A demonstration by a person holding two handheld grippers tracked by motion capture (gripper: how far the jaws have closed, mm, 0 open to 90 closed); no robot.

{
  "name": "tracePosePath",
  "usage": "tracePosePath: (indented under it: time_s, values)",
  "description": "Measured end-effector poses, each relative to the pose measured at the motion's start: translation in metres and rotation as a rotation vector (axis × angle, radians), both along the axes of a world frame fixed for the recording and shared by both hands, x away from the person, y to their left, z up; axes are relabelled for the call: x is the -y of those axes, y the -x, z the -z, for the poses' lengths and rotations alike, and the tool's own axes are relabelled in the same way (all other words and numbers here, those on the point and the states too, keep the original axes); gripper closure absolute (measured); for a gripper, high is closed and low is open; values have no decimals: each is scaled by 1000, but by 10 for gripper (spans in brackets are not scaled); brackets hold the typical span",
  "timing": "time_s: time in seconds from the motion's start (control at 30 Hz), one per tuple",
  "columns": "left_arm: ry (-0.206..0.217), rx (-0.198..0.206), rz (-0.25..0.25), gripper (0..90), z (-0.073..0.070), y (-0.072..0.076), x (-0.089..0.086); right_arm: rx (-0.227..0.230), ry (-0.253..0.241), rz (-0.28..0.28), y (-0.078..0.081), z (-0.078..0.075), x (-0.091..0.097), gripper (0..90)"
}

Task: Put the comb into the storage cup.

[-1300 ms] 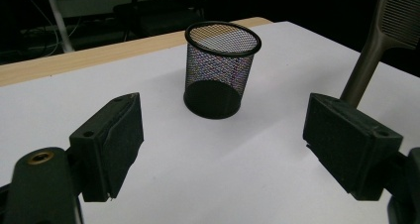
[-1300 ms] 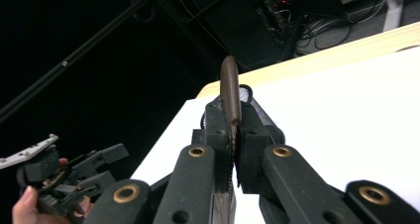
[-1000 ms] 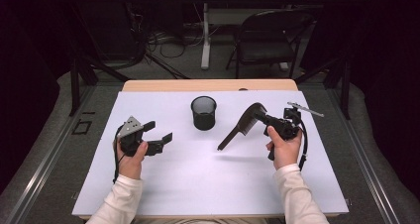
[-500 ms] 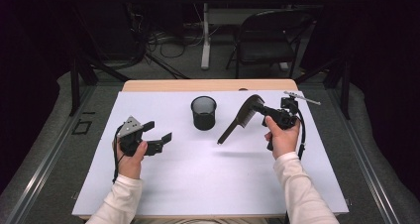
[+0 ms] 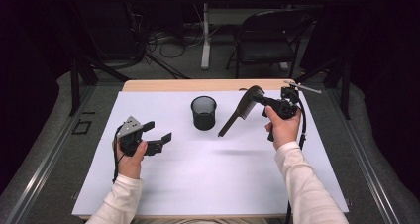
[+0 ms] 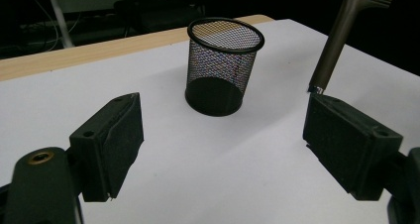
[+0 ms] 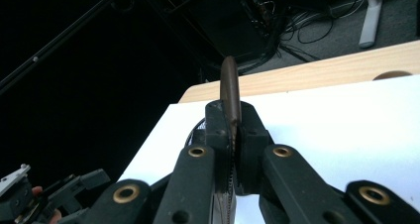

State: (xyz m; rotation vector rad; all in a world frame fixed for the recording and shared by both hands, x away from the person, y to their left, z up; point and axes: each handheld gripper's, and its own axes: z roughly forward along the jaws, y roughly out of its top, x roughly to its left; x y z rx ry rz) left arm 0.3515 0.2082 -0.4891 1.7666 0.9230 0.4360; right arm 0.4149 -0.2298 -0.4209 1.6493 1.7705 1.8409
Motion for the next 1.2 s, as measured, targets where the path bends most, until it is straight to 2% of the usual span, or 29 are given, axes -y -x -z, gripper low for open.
tracePosePath:
  time_s: [0.4,0.83,1.2]
  values:
    - [-2,-2,-2,160,0,0,1,-6,12,25,-13,-19,0,869]
    - [-4,-3,-2,160,1,-1,1,-12,4,71,-27,-29,-3,869]
    - [-3,-1,-1,160,0,-1,0,-1,47,80,-34,-42,-15,869]
